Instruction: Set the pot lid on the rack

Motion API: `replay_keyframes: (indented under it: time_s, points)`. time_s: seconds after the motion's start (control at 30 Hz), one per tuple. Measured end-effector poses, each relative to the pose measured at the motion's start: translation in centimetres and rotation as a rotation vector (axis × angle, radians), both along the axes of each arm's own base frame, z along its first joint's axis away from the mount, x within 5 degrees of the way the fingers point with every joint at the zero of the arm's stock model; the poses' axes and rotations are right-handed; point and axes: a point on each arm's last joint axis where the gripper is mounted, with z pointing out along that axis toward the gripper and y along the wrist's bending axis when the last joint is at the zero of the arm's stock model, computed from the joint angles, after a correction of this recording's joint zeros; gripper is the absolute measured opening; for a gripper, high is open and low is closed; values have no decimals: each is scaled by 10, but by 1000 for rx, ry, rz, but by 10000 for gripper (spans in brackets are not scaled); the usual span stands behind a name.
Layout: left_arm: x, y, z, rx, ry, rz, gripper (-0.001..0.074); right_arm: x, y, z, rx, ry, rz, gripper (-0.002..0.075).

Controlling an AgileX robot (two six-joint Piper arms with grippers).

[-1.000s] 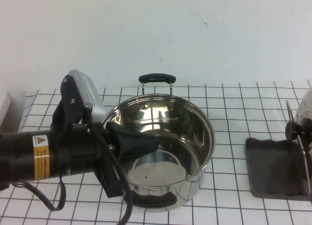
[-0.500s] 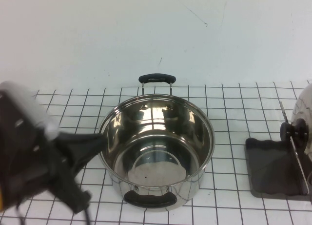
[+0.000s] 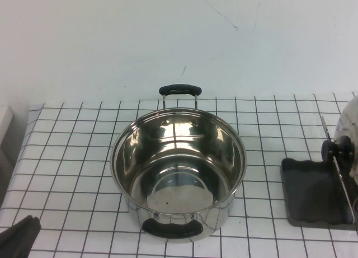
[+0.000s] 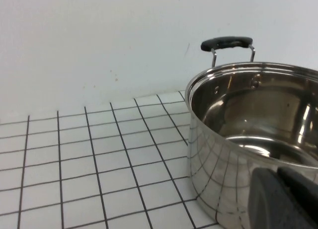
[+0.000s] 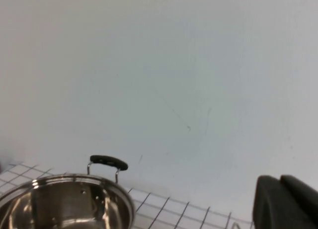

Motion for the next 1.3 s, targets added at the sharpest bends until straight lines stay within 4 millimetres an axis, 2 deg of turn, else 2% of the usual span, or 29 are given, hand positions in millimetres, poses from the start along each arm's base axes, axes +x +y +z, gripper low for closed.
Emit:
replay_keyframes:
  time_s: [0.13, 0.23, 0.67, 0.93, 1.07, 1.2, 1.3]
  points:
    - [-6, 3, -12, -4, -6, 3, -1, 9, 2, -21, 25, 56, 26, -1]
    - [-8, 2, -19, -1, 16, -12, -1, 12, 2, -30, -8, 63, 34, -1]
    - [-13, -1, -43, 17, 94, -66, -1, 18, 2, -46, -38, 92, 35, -1]
    - [-14, -1, -46, 19, 100, -67, -1, 19, 3, -54, -42, 124, 47, -1]
    - [-14, -1, -46, 16, 102, -67, -1, 26, -3, -62, -47, 93, -30, -1]
    - [-14, -1, -46, 16, 102, -67, -2, 31, -13, -69, -161, 10, -134, -1]
    - [-14, -1, -46, 16, 103, -67, -2, 29, -17, -84, -255, 12, -181, -1]
